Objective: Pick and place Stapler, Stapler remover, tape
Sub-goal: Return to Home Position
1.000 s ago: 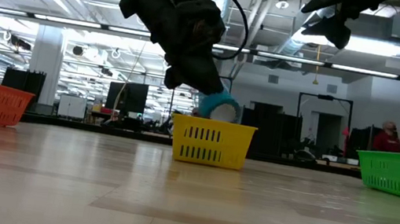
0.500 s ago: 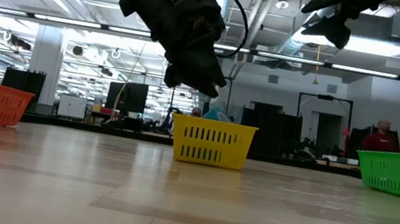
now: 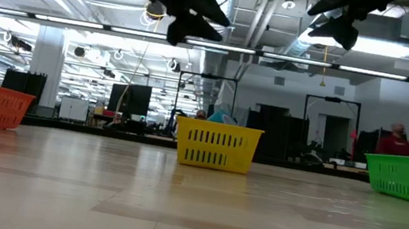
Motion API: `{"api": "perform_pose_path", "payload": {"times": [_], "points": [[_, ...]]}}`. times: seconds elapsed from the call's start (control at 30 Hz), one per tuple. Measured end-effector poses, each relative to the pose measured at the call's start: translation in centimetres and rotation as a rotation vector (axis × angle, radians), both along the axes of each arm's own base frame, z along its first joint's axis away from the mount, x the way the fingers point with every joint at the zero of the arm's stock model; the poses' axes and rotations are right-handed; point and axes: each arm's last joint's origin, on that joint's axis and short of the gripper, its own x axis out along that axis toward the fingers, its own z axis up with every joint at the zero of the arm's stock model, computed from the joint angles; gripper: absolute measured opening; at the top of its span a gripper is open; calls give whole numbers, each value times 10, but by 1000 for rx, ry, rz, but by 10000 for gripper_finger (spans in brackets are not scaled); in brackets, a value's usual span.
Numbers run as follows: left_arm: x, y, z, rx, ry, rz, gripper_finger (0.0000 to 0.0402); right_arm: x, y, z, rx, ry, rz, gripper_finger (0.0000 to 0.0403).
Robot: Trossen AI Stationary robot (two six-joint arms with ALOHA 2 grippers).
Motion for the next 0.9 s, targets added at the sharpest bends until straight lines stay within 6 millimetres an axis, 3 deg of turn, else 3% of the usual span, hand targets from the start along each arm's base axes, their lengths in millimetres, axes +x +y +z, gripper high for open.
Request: {"api": "perform_pose_path", "payload": {"times": [0.2, 0.43, 0.9], "points": [[-15, 9, 20, 15, -64, 37, 170, 0, 0, 0, -14, 5, -3, 244], [-31, 3, 44, 61, -147, 21, 138, 0, -1, 0, -91, 22, 17, 244], [-32, -21, 52, 62, -184, -58, 29, 0, -2, 0, -115, 32, 9, 244]]}}
